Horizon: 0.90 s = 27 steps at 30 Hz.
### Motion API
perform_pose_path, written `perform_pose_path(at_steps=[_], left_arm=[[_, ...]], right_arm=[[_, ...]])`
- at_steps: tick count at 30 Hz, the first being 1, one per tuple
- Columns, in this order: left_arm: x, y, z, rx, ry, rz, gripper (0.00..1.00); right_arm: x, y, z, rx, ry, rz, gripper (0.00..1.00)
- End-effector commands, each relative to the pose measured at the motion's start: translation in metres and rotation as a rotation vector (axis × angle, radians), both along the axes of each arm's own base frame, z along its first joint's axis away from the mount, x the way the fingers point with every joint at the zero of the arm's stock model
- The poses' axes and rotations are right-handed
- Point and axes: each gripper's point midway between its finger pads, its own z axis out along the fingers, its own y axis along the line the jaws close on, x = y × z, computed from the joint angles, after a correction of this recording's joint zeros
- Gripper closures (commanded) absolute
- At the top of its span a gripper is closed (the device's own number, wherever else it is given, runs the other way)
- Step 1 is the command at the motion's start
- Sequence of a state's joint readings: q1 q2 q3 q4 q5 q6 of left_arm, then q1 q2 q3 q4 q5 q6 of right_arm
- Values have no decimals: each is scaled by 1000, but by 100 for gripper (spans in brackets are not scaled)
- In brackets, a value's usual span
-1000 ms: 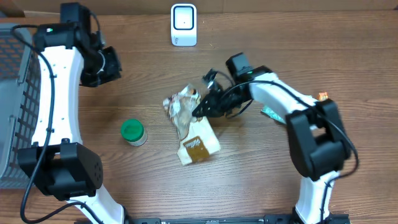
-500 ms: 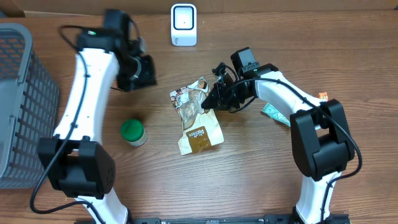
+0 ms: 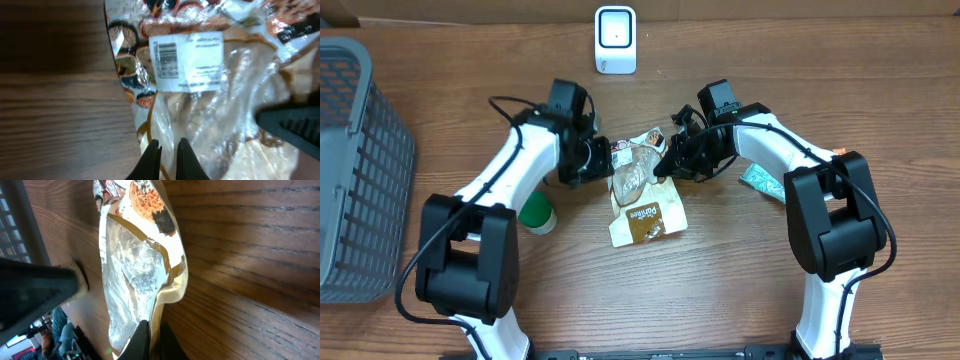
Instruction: Scan the item barcode
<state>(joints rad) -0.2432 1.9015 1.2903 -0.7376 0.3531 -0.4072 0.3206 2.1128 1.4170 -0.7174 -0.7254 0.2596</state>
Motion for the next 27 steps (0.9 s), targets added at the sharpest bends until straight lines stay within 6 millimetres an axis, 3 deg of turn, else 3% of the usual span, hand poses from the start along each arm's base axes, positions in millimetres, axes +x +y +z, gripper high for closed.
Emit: perform_pose_path(at_steps=[1, 17, 19, 20, 23, 27], left_arm=[[-8, -4, -14, -23, 21, 49, 96], [1, -25, -41, -111, -4, 17, 96], [0, -24, -43, -111, 6, 28, 96], [0, -23, -44, -110, 7, 30, 96], [1, -22, -45, -111, 12, 40, 96], [1, -21, -45, -110, 16, 43, 96]], right_arm=[[2, 0, -1, -2, -3, -4, 96], [-2, 2, -1, -2, 11, 2, 96], [-4, 4, -1, -3, 16, 8, 83], [-6, 6, -2, -5, 19, 12, 71], [-10, 11, -2, -6, 21, 26, 55], [-14, 20, -14, -42, 55, 0, 51]])
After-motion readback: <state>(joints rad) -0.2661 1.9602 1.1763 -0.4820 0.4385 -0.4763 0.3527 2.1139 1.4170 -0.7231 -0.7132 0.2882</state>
